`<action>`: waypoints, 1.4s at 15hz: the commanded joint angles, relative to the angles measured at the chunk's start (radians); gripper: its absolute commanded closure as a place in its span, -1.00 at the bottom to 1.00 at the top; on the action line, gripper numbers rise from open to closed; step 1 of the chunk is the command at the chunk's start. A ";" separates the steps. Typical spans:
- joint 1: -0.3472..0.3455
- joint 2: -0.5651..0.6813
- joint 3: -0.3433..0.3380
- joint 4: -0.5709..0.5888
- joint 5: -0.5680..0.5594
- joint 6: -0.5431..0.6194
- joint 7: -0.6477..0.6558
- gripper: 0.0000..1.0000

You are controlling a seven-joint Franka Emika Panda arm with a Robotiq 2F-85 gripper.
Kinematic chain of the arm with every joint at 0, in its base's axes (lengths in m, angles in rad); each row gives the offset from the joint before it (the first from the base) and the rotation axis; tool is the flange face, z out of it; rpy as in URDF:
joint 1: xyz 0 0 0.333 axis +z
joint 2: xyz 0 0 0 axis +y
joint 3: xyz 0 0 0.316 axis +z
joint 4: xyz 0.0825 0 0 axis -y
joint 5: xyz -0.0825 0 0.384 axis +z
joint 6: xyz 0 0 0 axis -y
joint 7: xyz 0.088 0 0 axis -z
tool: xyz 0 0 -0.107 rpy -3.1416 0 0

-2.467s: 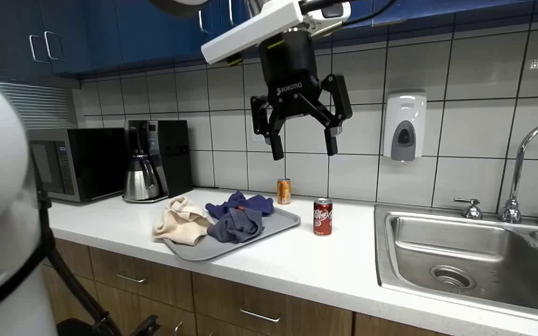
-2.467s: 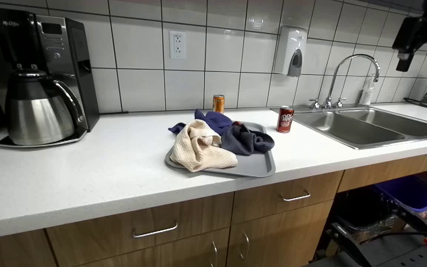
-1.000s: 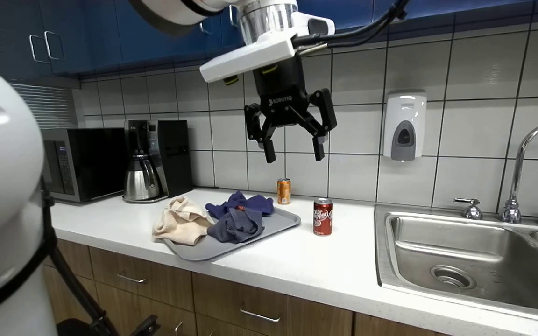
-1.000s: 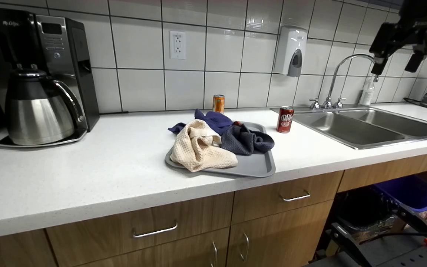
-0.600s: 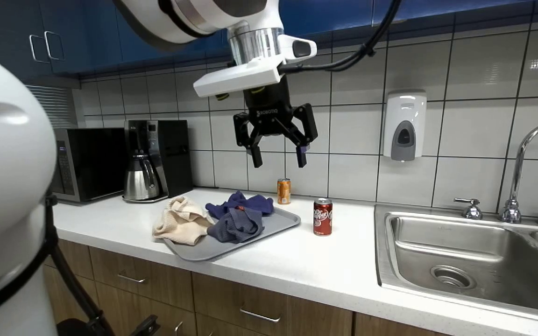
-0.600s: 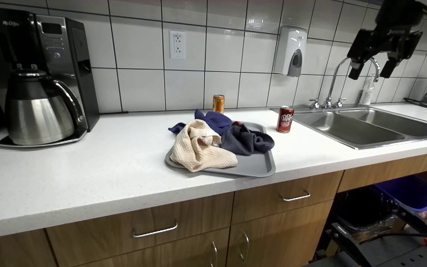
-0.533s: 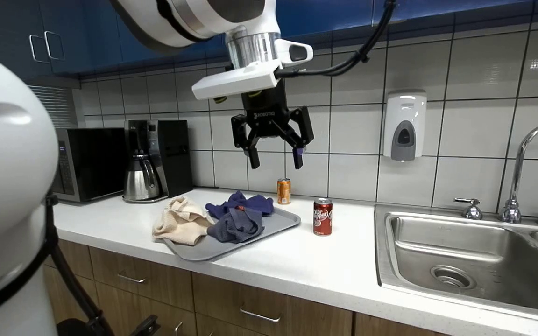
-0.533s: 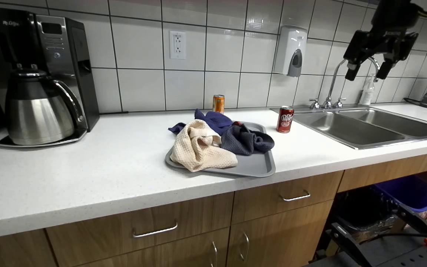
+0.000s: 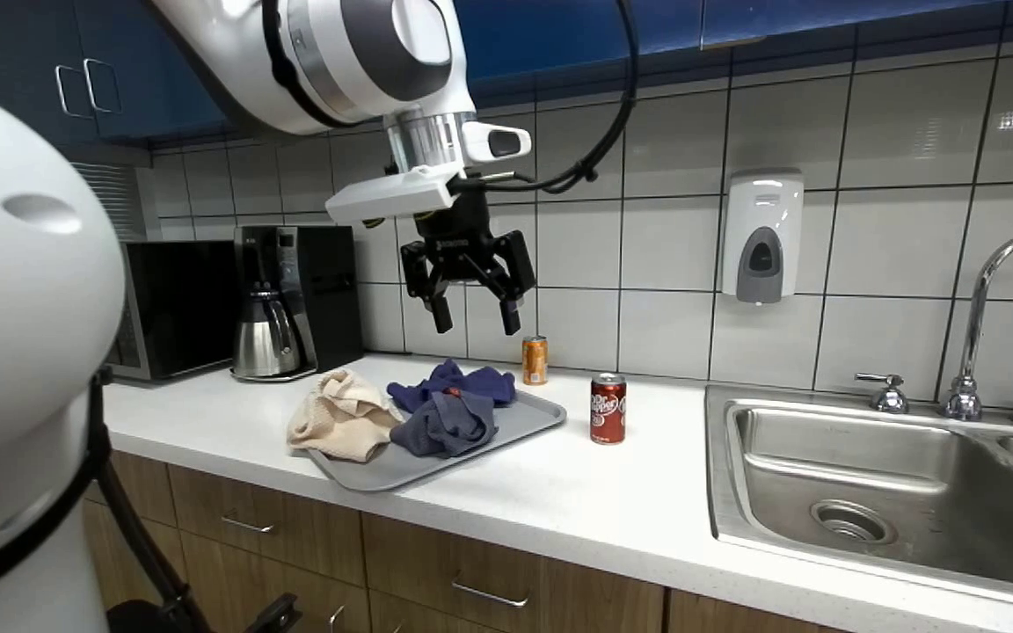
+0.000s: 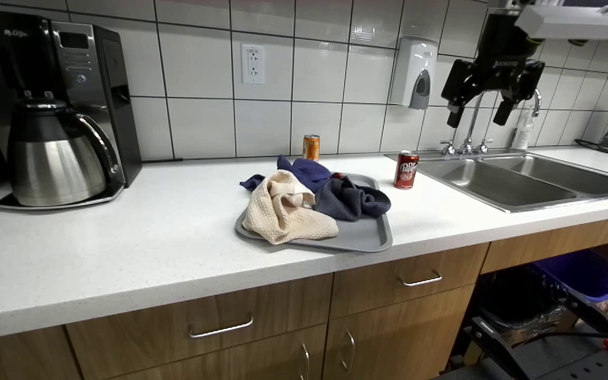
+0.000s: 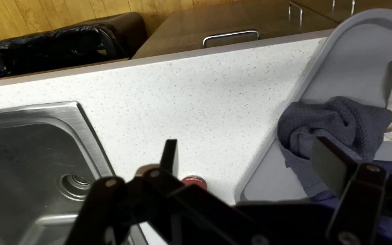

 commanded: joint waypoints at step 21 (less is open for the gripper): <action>0.066 0.542 0.122 0.302 -0.116 0.225 0.351 -1.00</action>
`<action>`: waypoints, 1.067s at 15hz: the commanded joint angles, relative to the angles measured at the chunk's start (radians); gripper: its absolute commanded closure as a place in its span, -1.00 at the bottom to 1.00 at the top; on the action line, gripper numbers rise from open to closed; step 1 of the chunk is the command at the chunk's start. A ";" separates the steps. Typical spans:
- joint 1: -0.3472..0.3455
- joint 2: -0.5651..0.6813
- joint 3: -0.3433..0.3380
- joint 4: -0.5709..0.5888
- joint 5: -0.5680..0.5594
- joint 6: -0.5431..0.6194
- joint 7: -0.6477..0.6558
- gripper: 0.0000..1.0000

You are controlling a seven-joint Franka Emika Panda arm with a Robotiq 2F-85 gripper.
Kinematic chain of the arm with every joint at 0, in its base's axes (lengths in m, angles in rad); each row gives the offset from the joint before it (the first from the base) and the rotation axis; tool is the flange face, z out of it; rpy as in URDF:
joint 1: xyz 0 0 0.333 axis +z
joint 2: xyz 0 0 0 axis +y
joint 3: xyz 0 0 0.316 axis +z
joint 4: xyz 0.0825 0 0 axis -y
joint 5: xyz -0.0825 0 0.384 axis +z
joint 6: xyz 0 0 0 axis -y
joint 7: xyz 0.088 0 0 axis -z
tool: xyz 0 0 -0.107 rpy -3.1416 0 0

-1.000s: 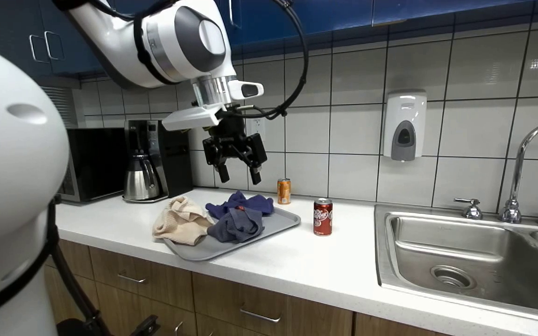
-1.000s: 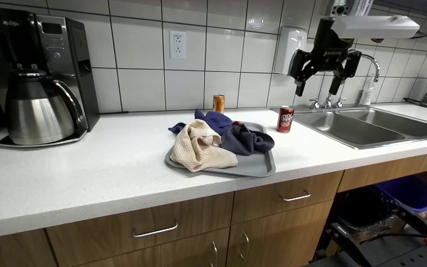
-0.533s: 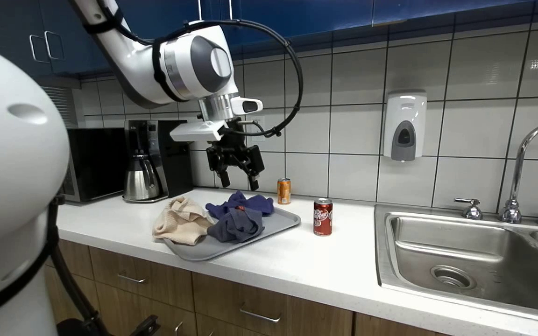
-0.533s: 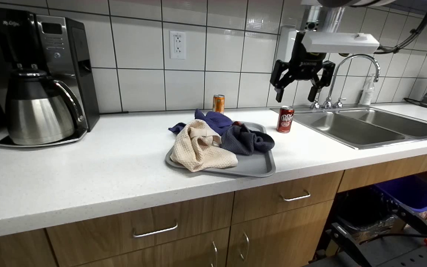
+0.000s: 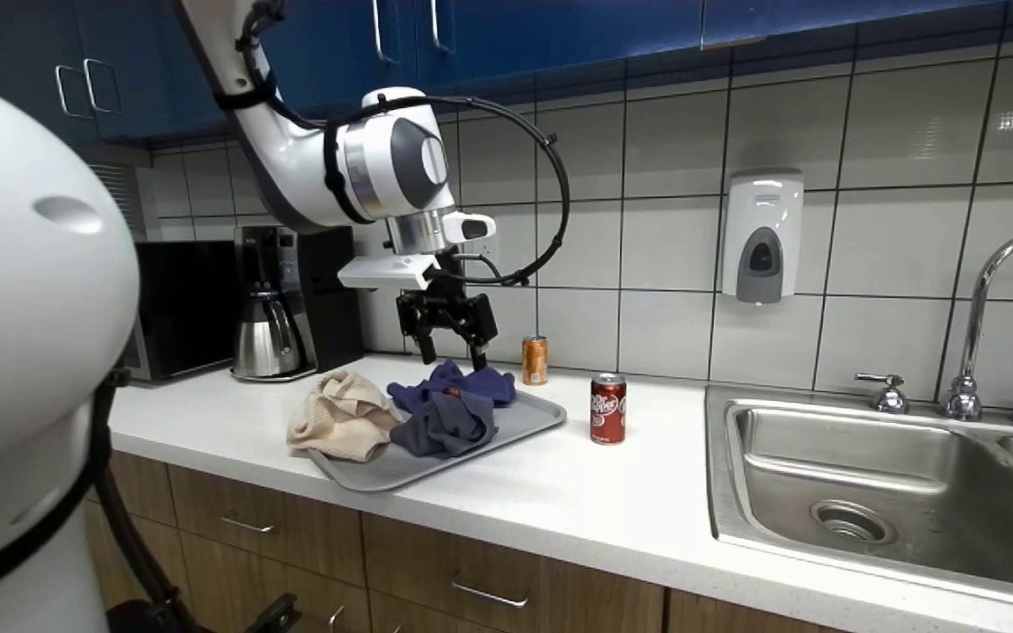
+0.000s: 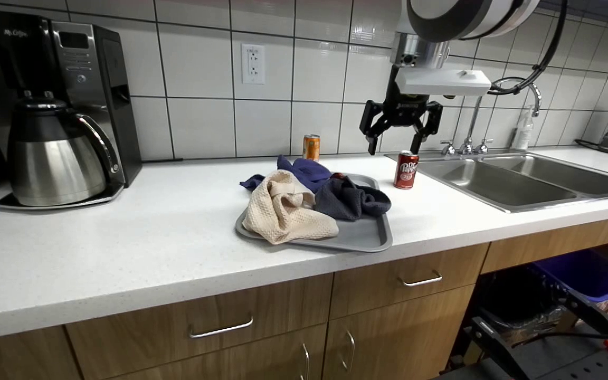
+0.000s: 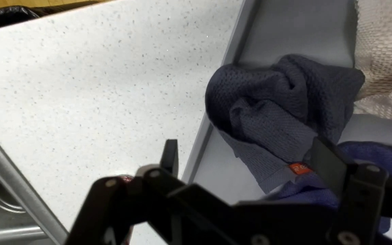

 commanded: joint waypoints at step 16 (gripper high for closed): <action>0.226 0.388 -0.140 0.304 -0.098 0.005 0.109 -1.00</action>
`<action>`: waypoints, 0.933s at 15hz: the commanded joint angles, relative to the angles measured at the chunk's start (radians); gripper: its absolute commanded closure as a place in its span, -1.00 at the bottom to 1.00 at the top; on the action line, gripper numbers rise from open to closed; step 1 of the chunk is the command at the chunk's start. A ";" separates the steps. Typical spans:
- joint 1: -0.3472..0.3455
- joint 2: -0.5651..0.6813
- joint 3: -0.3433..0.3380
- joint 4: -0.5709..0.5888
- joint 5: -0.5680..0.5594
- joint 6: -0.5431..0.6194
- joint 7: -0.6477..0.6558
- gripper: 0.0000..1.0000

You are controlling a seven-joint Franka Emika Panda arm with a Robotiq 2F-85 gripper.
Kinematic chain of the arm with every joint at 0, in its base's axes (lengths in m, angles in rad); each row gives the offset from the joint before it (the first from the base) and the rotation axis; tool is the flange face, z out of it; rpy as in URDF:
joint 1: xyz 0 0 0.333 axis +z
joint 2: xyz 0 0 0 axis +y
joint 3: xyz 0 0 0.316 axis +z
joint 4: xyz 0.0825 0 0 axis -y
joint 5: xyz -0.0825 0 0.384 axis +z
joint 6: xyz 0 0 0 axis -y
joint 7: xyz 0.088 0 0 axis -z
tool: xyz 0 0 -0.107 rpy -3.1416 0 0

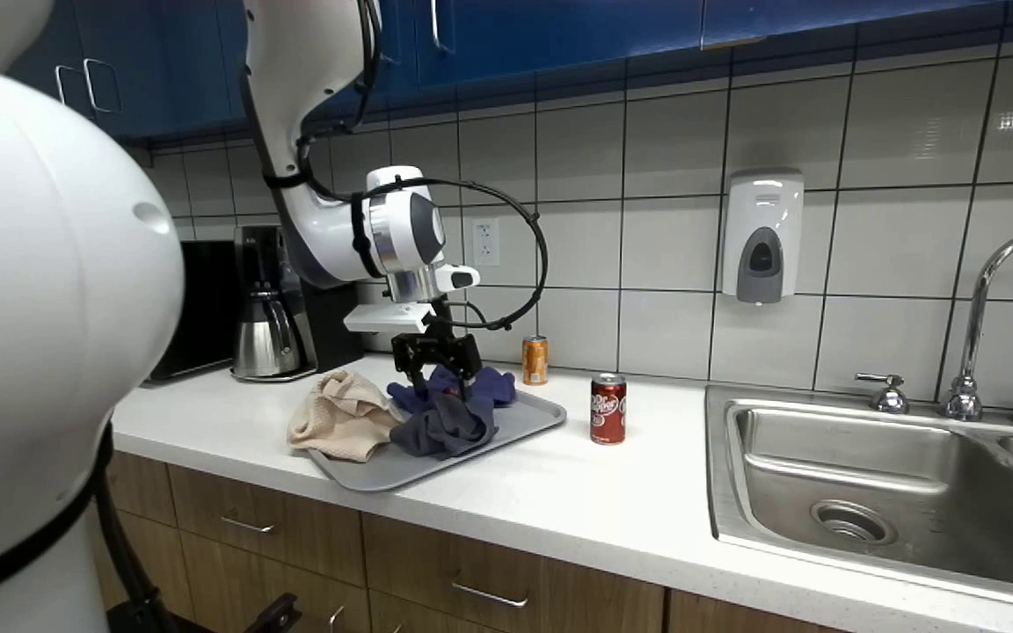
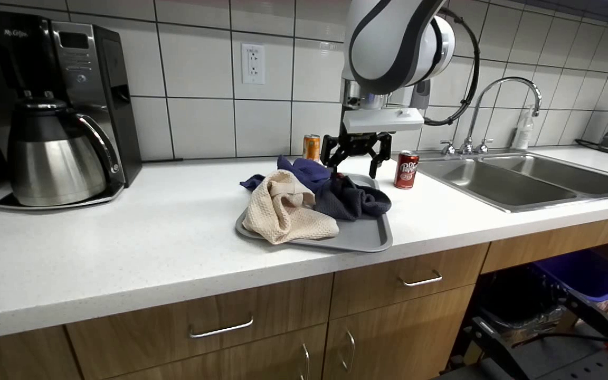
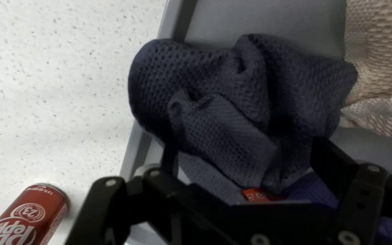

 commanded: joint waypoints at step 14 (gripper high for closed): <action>0.094 0.200 -0.095 0.153 0.052 -0.013 -0.012 -1.00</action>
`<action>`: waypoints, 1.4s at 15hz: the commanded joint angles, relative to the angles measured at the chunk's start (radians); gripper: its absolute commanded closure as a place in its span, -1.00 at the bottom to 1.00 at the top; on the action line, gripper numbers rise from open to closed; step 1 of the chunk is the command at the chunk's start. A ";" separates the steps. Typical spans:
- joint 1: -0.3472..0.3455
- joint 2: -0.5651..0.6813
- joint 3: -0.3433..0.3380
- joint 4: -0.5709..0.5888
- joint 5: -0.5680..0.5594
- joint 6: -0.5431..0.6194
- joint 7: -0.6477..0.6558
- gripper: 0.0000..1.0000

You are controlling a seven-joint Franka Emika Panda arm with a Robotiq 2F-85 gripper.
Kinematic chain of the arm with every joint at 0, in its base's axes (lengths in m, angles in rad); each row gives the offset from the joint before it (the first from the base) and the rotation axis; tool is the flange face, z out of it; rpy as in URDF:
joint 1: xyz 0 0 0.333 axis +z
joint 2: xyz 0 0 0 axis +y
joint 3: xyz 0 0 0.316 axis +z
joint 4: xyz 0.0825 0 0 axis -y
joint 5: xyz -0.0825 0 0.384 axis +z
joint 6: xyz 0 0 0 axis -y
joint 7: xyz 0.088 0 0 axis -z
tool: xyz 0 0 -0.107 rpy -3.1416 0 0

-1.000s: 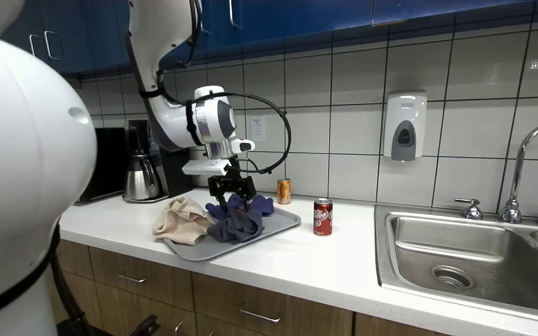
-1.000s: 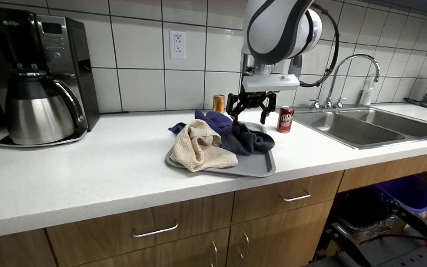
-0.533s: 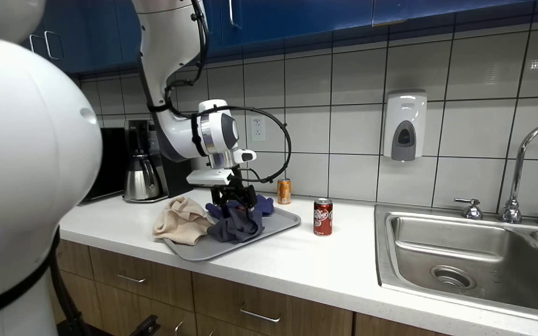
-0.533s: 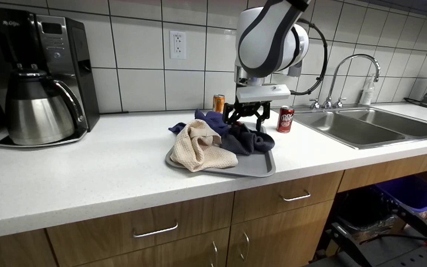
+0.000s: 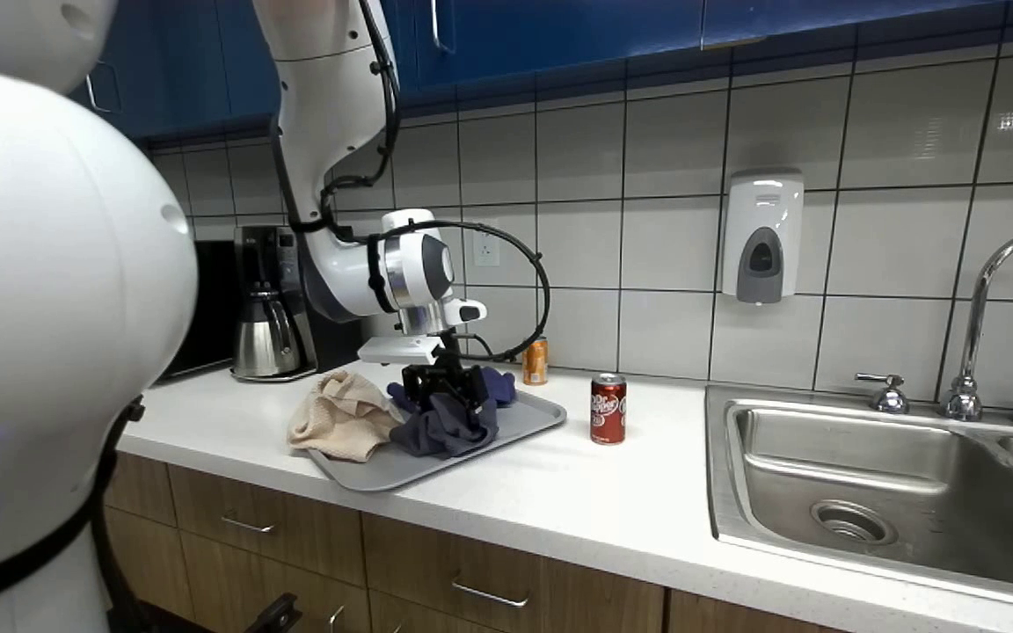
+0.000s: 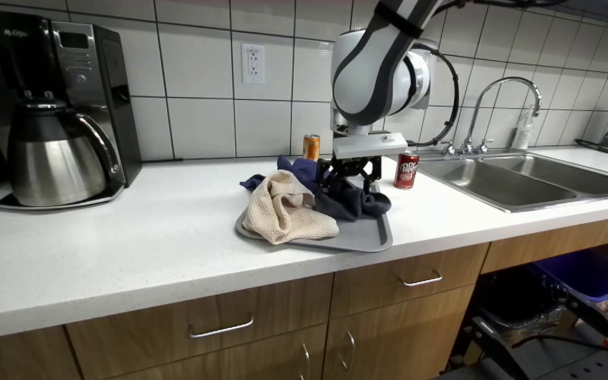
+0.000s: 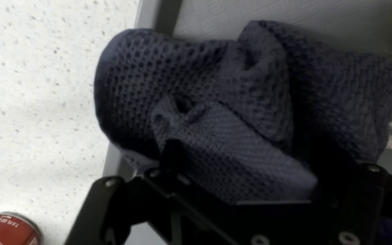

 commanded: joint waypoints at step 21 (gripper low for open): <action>0.059 -0.045 -0.064 -0.003 0.033 -0.014 0.021 0.93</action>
